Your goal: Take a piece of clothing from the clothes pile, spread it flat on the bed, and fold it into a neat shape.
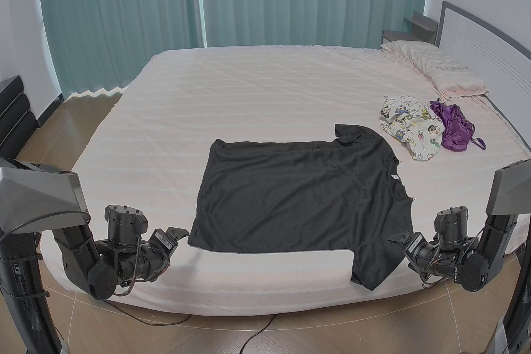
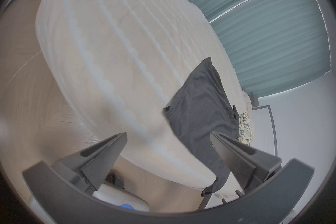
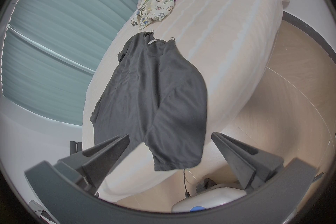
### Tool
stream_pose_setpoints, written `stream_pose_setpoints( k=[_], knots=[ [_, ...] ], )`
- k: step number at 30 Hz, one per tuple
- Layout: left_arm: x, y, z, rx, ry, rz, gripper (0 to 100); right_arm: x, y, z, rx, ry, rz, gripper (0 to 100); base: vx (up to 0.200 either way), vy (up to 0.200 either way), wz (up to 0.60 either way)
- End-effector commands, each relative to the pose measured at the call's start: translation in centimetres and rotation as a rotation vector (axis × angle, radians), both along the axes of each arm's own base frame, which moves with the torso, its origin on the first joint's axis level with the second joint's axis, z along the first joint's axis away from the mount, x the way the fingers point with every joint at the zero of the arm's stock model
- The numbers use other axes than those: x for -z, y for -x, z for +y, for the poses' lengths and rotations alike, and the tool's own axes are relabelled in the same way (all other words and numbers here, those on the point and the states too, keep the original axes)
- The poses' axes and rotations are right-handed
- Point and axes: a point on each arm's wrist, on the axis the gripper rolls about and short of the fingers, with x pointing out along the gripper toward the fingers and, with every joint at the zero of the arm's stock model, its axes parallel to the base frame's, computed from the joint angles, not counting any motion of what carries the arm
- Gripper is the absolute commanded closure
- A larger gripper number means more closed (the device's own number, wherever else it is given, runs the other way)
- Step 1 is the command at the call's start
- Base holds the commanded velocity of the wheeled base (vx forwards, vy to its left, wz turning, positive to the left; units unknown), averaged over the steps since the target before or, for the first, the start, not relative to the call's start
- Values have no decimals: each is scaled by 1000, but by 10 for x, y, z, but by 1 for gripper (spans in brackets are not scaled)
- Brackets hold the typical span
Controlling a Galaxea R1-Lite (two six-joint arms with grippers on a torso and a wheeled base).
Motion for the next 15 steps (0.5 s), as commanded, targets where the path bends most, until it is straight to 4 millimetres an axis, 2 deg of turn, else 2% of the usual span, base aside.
stream_pose_setpoints(
  k=[1,11,15],
  knots=[
    [1,-1,0,0,0,0,0,0,0,0,-1,0,1,0,0,0,0],
    [0,2,2,-4,-2,6,0,1,0,0,-3,2,2,0,0,0,0],
    [2,2,2,-3,-5,12,0,0,1,2,-8,1,1,0,200,0,0]
  ],
)
